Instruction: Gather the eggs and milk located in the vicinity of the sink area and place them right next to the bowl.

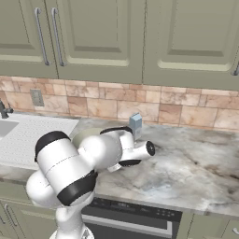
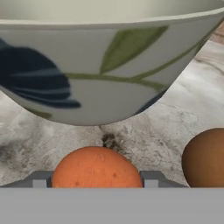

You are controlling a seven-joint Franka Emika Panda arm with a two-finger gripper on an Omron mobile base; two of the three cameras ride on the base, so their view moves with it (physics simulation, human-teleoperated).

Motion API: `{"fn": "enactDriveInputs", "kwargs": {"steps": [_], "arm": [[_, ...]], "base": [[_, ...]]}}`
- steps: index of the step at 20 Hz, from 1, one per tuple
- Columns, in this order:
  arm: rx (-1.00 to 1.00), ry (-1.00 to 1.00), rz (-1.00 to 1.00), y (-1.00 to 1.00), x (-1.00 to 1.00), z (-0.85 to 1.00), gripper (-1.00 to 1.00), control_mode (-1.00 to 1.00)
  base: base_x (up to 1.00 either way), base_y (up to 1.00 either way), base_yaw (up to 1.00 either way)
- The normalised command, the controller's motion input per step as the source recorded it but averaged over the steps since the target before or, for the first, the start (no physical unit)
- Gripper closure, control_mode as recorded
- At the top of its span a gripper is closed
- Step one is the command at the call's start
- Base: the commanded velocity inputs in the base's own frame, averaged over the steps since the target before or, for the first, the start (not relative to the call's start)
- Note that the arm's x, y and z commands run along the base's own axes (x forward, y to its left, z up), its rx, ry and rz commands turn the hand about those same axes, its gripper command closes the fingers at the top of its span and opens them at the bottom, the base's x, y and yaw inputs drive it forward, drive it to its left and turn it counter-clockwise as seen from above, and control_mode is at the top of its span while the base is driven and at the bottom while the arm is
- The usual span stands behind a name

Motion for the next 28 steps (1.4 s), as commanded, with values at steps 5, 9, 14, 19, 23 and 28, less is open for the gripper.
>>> {"fn": "enactDriveInputs", "kwargs": {"steps": [5,9,14,19,23,28], "arm": [[0.00,0.00,0.00,0.04,0.00,-0.02,-1.00,-1.00],[0.00,0.00,0.00,0.00,0.00,0.00,-1.00,-1.00],[0.00,0.00,0.00,0.00,0.00,0.00,-1.00,-1.00],[0.00,0.00,0.00,0.00,0.00,0.04,-1.00,-1.00],[0.00,0.00,0.00,0.00,-0.06,0.07,-1.00,-1.00],[0.00,0.00,0.00,0.00,-0.18,0.20,-1.00,-1.00]], "base": [[0.00,0.00,0.00],[0.00,0.00,0.00],[0.00,0.00,0.00],[0.00,0.00,0.00],[0.00,0.00,0.00],[0.00,0.00,0.00]]}}
